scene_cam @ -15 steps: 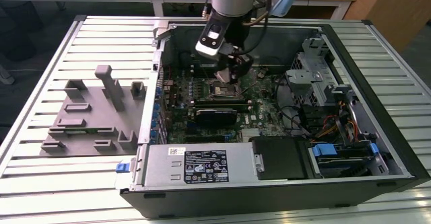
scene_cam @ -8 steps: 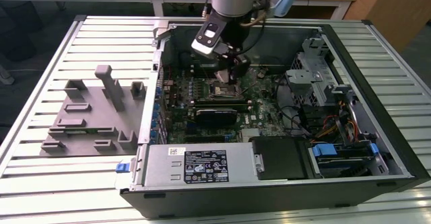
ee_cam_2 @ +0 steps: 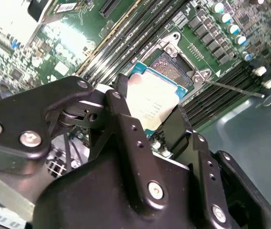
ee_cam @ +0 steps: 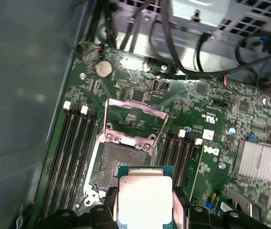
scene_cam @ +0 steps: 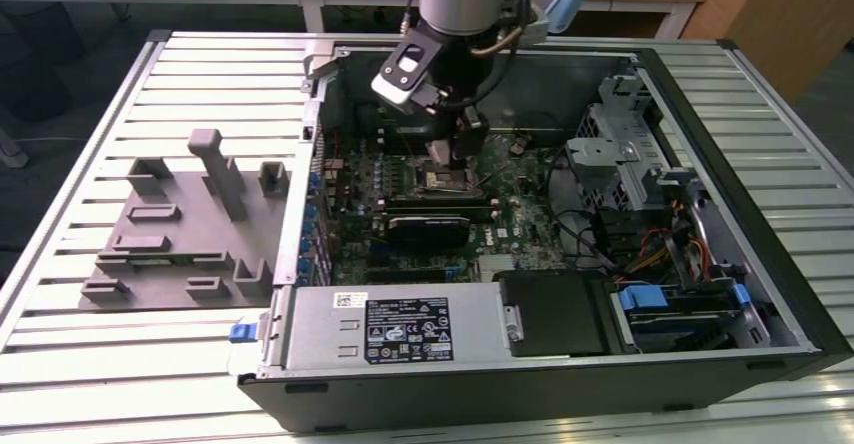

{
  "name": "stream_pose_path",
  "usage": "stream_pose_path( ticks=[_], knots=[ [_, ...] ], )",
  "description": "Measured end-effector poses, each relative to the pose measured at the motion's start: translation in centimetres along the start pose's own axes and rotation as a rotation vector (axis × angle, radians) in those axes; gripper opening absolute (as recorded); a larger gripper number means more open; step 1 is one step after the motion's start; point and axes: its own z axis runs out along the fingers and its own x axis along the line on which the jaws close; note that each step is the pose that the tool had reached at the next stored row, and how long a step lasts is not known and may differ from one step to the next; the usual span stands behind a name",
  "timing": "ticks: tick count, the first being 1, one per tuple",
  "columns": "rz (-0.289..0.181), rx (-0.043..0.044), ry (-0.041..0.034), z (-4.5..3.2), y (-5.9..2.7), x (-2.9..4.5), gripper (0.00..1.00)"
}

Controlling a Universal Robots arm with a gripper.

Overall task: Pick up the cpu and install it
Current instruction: 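Place the cpu into insertion slot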

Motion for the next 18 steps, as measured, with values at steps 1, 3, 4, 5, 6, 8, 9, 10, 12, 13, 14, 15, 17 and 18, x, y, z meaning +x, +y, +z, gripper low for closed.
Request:
stream_pose_path(
  ticks=[1, 3, 4, 5, 6, 8, 9, 10, 12, 13, 14, 15, 17, 18],
  knots=[
    [0.015, 0.0003, -0.0003, 0.03, 0.00, 0.00, 0.54],
    [0.047, 0.0009, -0.0007, 0.10, -0.01, 0.00, 0.54],
    [0.062, 0.0011, -0.0007, 0.14, -0.01, 0.00, 0.54],
    [0.077, 0.0013, -0.0006, 0.18, -0.01, 0.01, 0.54],
    [0.091, 0.0015, -0.0005, 0.22, -0.01, 0.01, 0.54],
    [0.116, 0.0018, 0.0003, 0.32, -0.01, 0.01, 0.54],
    [0.126, 0.0019, 0.0007, 0.37, -0.02, 0.01, 0.54],
    [0.135, 0.0020, 0.0015, 0.44, -0.02, 0.01, 0.54],
    [0.148, 0.0019, 0.0030, 0.59, -0.02, 0.01, 0.54],
    [0.150, 0.0019, 0.0033, 0.67, -0.03, 0.02, 0.54],
    [0.150, 0.0019, 0.0034, 0.77, -0.03, 0.02, 0.54],
    [0.150, 0.0019, 0.0034, 0.89, -0.03, 0.02, 0.54],
    [0.151, 0.0019, 0.0034, 1.16, -0.05, 0.03, 0.54],
    [0.151, 0.0020, 0.0034, 1.27, -0.05, 0.03, 0.54]
  ],
)
